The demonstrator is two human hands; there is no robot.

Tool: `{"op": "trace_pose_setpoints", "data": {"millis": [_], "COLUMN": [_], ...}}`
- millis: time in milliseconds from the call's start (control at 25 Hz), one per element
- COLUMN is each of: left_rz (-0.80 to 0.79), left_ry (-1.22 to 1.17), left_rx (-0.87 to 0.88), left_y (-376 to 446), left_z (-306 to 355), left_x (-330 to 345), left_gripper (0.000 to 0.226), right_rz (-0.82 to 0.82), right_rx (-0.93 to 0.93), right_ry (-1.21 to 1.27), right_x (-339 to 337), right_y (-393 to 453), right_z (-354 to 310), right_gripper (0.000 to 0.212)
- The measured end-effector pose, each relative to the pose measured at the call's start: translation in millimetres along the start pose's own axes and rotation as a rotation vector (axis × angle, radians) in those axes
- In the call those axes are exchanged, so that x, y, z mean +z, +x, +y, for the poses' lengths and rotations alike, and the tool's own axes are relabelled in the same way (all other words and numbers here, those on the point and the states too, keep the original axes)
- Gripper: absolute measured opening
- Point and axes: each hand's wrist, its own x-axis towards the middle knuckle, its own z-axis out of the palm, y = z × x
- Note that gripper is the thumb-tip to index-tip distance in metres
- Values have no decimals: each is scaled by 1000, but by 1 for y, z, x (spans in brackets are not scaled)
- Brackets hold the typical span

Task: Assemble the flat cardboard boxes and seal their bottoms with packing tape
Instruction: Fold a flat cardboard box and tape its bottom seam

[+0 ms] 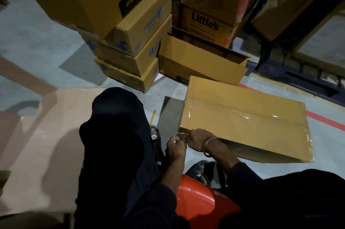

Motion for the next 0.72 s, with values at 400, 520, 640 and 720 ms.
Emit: {"op": "trace_pose_setpoints", "data": {"millis": [400, 520, 640, 720], "left_rz": [-9, -9, 3, 12], "left_ry": [-30, -34, -17, 10], "left_rx": [45, 60, 64, 58], "left_y": [3, 2, 3, 3], "left_z": [-3, -1, 3, 2], "left_x": [4, 6, 5, 2], "left_gripper": [15, 17, 19, 19], "right_rz": [-27, -47, -78, -129], "right_rx": [69, 105, 98, 106], "right_ry": [-167, -178, -156, -178], "right_x": [0, 6, 6, 4], "right_y": [5, 6, 10, 12], "right_z": [4, 3, 1, 4], "right_gripper": [39, 31, 29, 30]}}
